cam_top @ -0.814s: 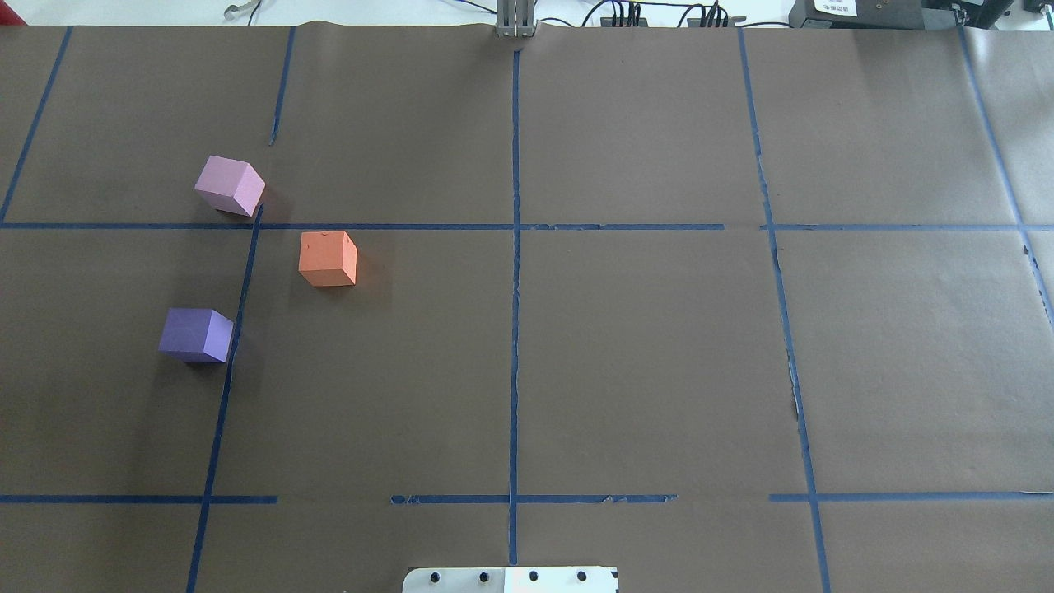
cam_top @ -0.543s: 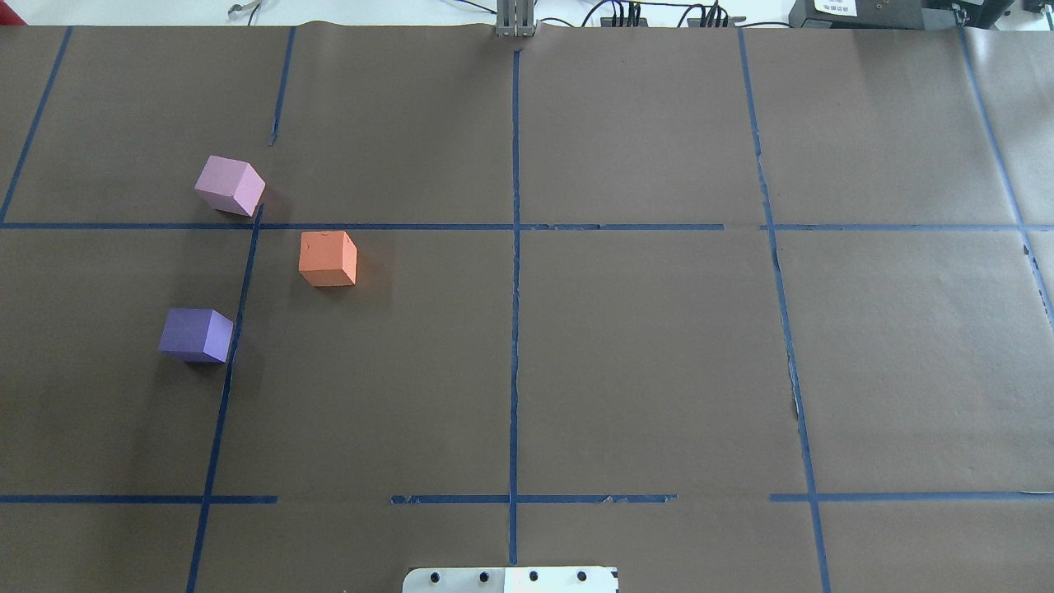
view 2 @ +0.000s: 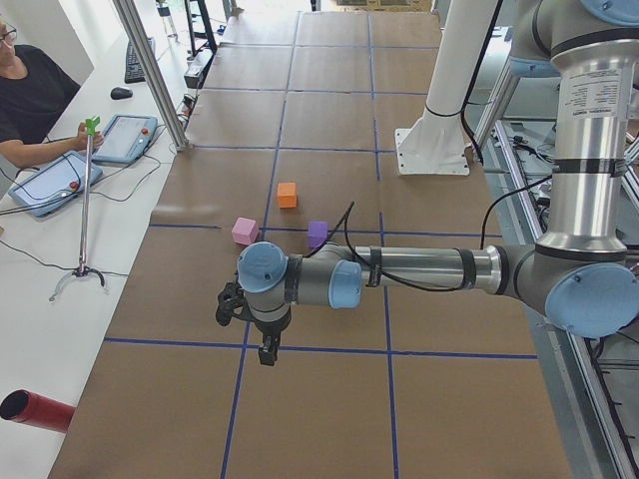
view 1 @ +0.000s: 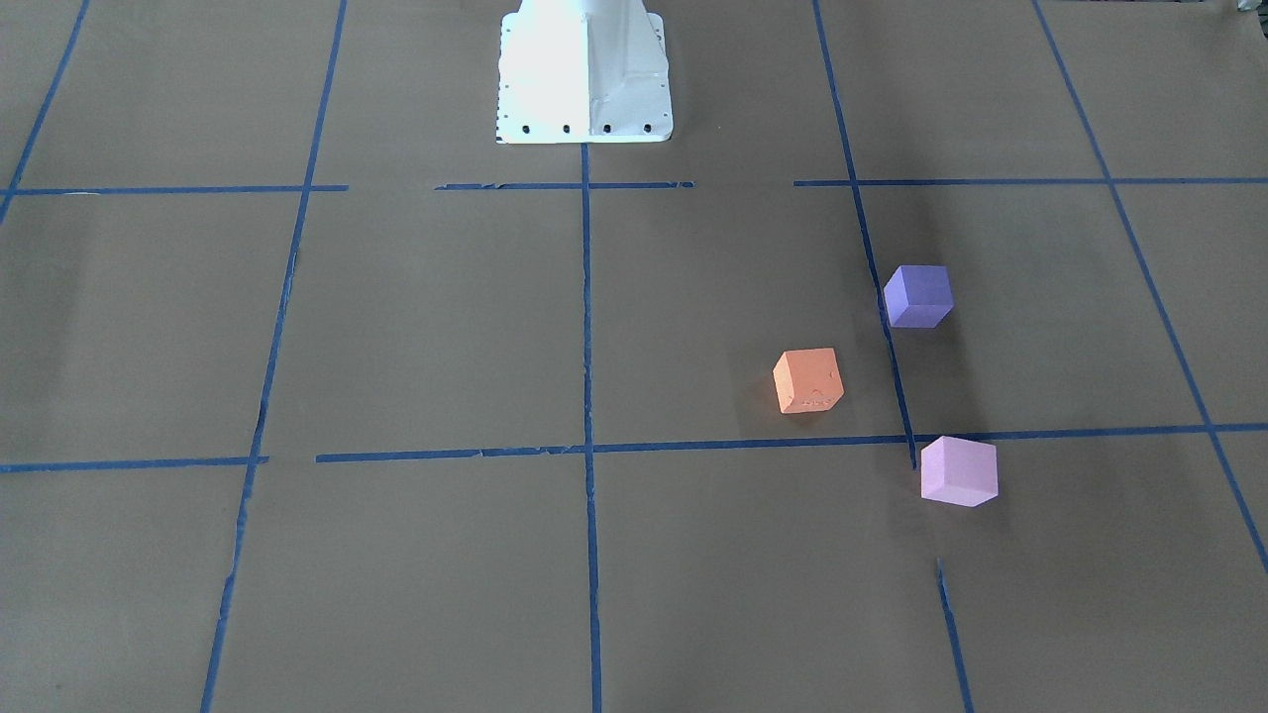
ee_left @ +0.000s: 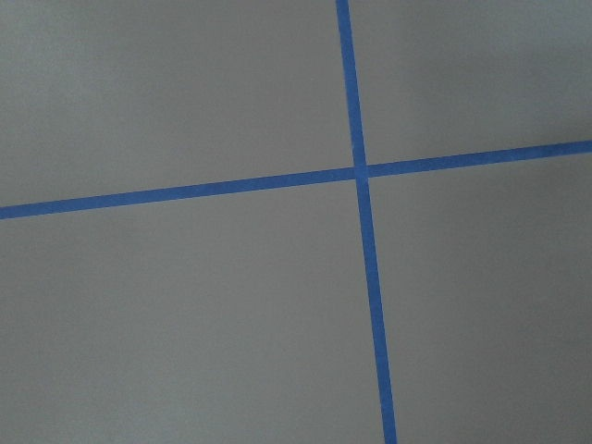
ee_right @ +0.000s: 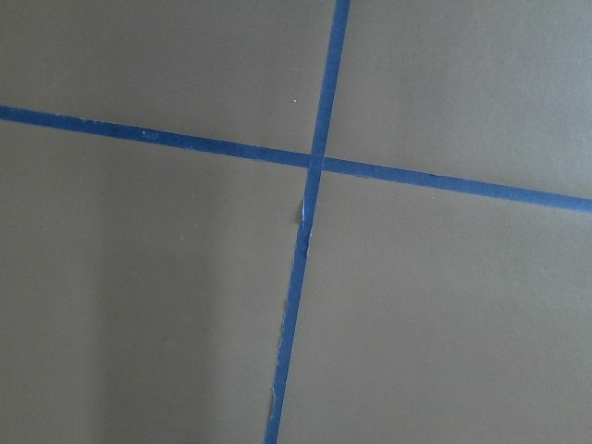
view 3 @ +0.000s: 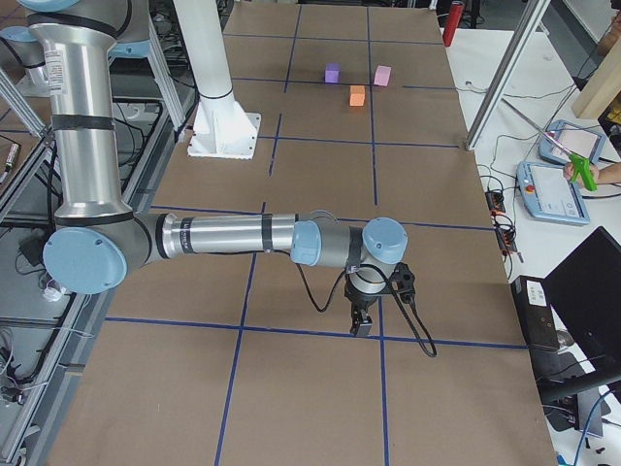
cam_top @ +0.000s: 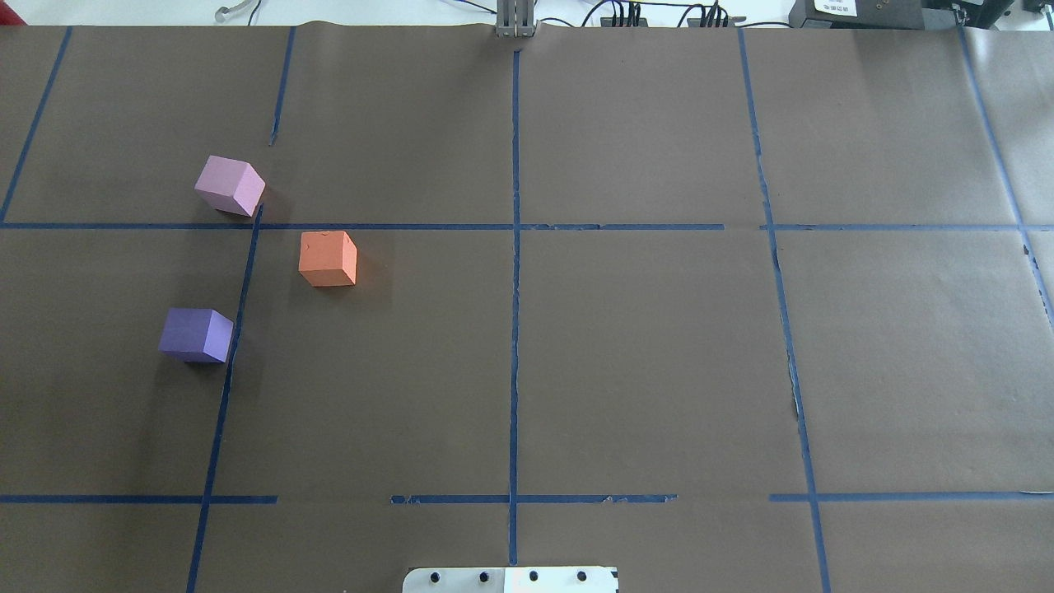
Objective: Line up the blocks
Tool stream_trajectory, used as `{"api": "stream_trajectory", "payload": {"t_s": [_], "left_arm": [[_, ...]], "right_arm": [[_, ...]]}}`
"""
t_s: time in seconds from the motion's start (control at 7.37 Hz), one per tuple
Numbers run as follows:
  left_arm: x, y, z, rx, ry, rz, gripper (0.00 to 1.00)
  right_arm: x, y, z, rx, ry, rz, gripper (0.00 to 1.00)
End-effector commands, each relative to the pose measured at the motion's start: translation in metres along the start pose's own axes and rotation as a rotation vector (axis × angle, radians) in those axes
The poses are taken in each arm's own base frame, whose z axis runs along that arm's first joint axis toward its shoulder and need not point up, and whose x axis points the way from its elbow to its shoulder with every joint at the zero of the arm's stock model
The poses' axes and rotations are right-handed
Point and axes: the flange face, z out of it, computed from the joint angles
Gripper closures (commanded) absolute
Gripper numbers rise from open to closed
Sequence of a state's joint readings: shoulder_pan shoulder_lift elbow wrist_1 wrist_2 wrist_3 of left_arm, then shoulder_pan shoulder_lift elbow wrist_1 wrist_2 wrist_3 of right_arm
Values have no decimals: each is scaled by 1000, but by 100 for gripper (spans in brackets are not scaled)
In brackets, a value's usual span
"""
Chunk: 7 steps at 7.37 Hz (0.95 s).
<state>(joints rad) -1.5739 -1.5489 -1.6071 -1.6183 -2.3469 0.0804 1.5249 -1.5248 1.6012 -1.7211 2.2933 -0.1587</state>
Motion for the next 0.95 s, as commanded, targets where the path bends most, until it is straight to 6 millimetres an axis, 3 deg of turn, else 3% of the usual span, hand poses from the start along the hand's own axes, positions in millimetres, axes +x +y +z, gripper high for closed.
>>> {"api": "stream_trajectory", "payload": {"t_s": [0.0,0.41,0.54,0.81], "left_arm": [[32,-11,-33,41,-4,-9,0],[110,-18,-101,64,-1,-28,0],[145,-43,-108,48,8,-55,0],[245,-84,-86,7,42,-95,0]], "right_arm": [[0,0,0,0,0,-1,0],[0,0,0,-1,0,1,0],[0,0,0,0,0,0,0],[0,0,0,-1,0,0,0]]}}
